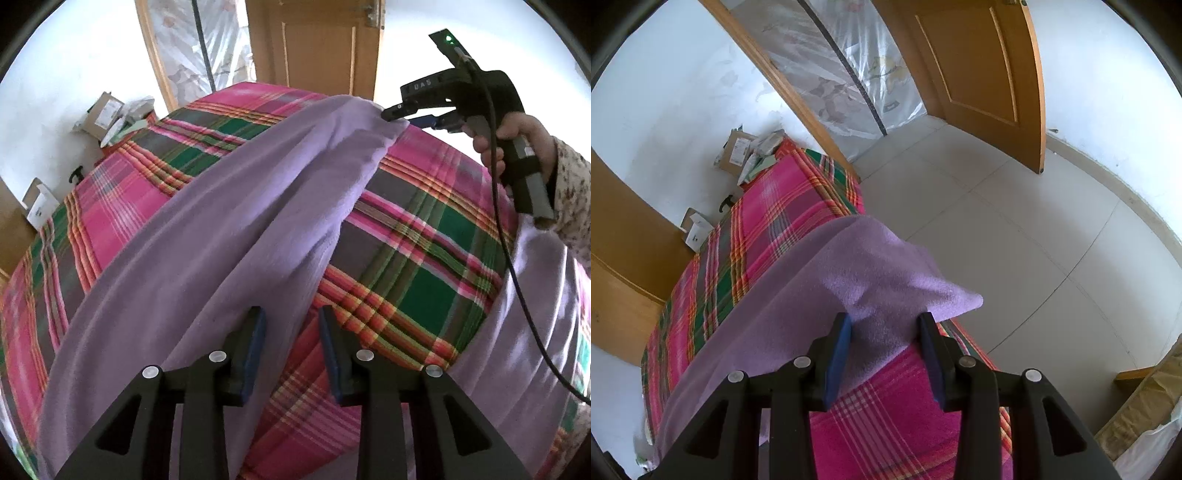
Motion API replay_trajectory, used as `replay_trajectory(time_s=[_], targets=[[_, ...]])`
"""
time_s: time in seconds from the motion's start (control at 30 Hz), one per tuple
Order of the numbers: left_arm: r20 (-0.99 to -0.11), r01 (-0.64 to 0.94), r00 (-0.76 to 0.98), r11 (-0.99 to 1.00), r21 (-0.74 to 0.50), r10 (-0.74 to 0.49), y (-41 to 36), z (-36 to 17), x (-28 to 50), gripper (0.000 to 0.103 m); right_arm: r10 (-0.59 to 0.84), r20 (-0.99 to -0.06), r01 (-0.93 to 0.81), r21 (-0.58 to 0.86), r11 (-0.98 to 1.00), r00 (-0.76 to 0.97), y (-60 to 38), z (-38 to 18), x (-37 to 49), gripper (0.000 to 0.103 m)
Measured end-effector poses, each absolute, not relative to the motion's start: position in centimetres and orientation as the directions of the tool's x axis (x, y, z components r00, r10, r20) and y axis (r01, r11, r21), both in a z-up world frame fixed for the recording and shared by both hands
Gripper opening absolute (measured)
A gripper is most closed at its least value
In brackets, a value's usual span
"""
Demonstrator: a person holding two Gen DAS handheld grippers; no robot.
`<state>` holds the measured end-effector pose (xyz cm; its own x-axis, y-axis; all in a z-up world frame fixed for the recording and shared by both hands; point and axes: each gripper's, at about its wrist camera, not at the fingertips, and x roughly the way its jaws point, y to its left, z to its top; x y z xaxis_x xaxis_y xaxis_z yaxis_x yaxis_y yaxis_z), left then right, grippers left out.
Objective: Fold clothes
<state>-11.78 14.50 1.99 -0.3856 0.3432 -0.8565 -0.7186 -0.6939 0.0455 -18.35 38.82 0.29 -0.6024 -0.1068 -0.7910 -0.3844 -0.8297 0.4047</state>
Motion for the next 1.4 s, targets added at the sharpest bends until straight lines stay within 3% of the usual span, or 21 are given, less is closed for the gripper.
replay_trajectory(time_s=[0.07, 0.17, 0.23, 0.67, 1.17, 1.4], targets=[[-0.856, -0.718, -0.384, -0.695, 0.041, 0.346, 14.5, 2.0, -11.8, 0.031, -0.095, -0.788, -0.393, 0.403, -0.826, -0.609, 38.8, 0.4, -18.3, 0.033], [-0.854, -0.724, -0.392, -0.687, 0.056, 0.343, 14.6, 2.0, -11.5, 0.008, -0.049, -0.785, -0.388, 0.358, -0.85, -0.618, 38.5, 1.0, -18.1, 0.012], [-0.852, -0.727, -0.383, -0.686, 0.04, 0.356, 14.4, 2.1, -11.4, 0.006, -0.013, -0.785, -0.381, 0.315, -0.869, -0.62, 38.1, 1.6, -18.1, 0.006], [-0.824, -0.773, -0.252, -0.618, -0.145, 0.508, 11.8, 4.0, -8.8, 0.003, 0.015, -0.755, -0.383, 0.316, -0.868, -0.655, 38.2, 4.7, -14.6, 0.006], [-0.837, -0.744, -0.187, -0.631, -0.221, 0.514, 11.4, 2.5, -8.6, 0.003, 0.081, -0.808, -0.425, 0.219, -0.878, -0.583, 38.2, 1.9, -12.6, 0.009], [-0.792, -0.694, -0.212, -0.658, -0.291, 0.573, 7.7, 4.2, -7.9, 0.012, 0.167, -0.797, -0.426, 0.122, -0.896, -0.58, 36.9, 4.1, -11.3, 0.014]])
